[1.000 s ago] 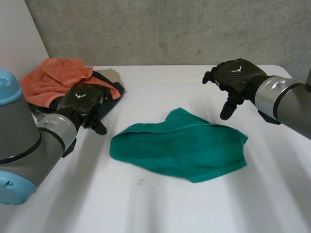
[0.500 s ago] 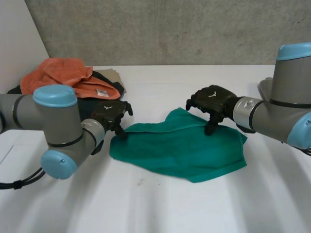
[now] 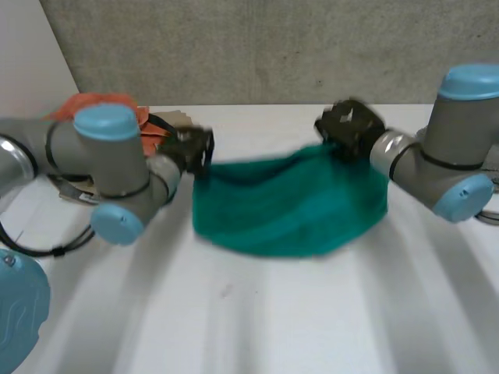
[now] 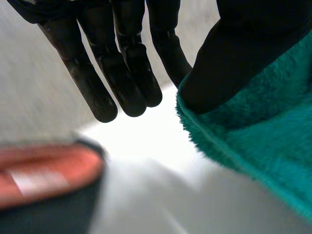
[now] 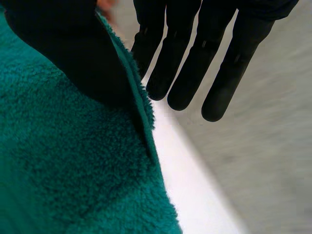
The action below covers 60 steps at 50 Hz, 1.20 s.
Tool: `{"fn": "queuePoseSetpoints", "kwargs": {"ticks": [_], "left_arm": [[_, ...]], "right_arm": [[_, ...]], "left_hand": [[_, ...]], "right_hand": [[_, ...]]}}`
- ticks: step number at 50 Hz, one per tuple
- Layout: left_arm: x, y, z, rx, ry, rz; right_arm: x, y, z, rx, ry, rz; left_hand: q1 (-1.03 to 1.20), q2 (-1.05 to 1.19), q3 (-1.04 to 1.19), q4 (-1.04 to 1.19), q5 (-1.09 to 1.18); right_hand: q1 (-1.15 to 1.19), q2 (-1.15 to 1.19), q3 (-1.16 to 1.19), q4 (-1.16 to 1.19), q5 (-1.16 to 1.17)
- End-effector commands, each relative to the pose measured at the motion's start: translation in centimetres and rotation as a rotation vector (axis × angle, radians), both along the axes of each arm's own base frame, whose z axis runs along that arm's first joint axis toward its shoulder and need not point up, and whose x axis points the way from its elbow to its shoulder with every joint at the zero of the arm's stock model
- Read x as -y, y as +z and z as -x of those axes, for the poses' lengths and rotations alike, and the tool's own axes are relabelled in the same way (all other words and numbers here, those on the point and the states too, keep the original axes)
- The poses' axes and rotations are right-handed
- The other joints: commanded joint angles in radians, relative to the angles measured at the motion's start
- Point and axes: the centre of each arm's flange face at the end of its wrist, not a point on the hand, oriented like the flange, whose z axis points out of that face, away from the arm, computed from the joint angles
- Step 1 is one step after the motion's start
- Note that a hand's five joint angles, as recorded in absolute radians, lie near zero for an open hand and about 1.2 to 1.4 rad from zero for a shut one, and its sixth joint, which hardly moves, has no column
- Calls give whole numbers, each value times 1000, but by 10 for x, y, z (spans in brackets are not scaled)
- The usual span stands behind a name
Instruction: Fold the laundry.
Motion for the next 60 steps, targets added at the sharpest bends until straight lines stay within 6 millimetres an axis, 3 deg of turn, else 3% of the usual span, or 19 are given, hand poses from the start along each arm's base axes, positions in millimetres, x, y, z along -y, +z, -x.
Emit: {"fn": "queuePoseSetpoints", "kwargs": {"ticks": [1, 2, 5, 8, 12, 16, 17, 20, 21, 25, 27, 28, 29, 31, 39, 44, 46, 51, 60], "left_arm": [[14, 146, 9, -224, 44, 513], [10, 170, 7, -268, 51, 597], [1, 199, 3, -318, 49, 691], [-7, 202, -1, -307, 50, 675], [-11, 170, -1, -248, 43, 575], [-19, 125, -5, -171, 39, 440], [-24, 104, -7, -139, 34, 380], [-33, 74, -11, -91, 29, 292], [-40, 52, -15, -58, 28, 232], [-56, 18, -23, 1, 23, 121], [-63, 13, -26, 16, 21, 92], [-66, 13, -27, 21, 19, 86], [-72, 18, -31, 29, 18, 87], [-76, 25, -33, 40, 17, 99], [-99, 60, -38, 74, 0, 191], [-116, 85, -36, 55, -24, 244], [-119, 92, -36, 49, -25, 259], [-123, 110, -37, 24, -26, 303], [-129, 121, -29, 7, -49, 332]], "right_arm": [[5, 114, -8, 335, -106, 531], [4, 120, -8, 356, -109, 562], [-5, 134, -7, 404, -112, 630], [-11, 137, -6, 404, -113, 624], [-18, 115, -5, 356, -108, 530], [-26, 66, -3, 254, -106, 334], [-31, 42, -2, 204, -98, 232], [-40, -4, -1, 122, -92, 50], [-49, -26, -2, 79, -86, -45], [-76, -57, -6, -16, -64, -232], [-82, -59, -4, -34, -60, -278], [-86, -61, -3, -48, -57, -313], [-88, -60, -3, -55, -59, -321], [-87, -58, -1, -55, -63, -321], [-69, 12, 38, 12, -174, -215], [-67, 18, 44, 30, -196, -247], [-66, 15, 46, 37, -207, -268], [-72, -14, 44, 69, -216, -420], [-81, -59, 33, 183, -180, -617]], "left_hand": [[251, 202, 208, 200, 239], [251, 202, 208, 200, 239], [251, 202, 208, 200, 239], [251, 202, 208, 200, 239], [251, 202, 208, 200, 239], [251, 202, 208, 200, 239], [251, 202, 208, 200, 239], [251, 202, 208, 200, 239], [251, 202, 208, 200, 239], [251, 202, 208, 200, 239], [251, 202, 208, 200, 239], [251, 202, 208, 200, 239], [251, 202, 208, 200, 239], [251, 202, 208, 200, 239], [251, 202, 208, 200, 239], [251, 202, 208, 200, 239], [251, 202, 208, 200, 239], [251, 202, 208, 200, 239], [251, 202, 208, 200, 239]], "right_hand": [[293, 221, 215, 201, 252], [293, 221, 215, 201, 252], [293, 221, 215, 201, 252], [293, 221, 215, 201, 252], [293, 221, 215, 201, 252], [293, 221, 215, 201, 252], [293, 221, 215, 201, 252], [293, 221, 215, 201, 252], [293, 221, 215, 201, 252], [293, 221, 215, 201, 252], [-164, -236, -242, -256, -205], [-812, -884, -891, -904, -853], [-929, -1000, -1007, -1021, -970], [-929, -1000, -1007, -1021, -970], [-929, -1000, -1007, -1021, -970], [-916, -988, -994, -1008, -957], [-828, -900, -906, -920, -869], [-769, -841, -847, -861, -810], [-719, -791, -797, -811, -760]]}}
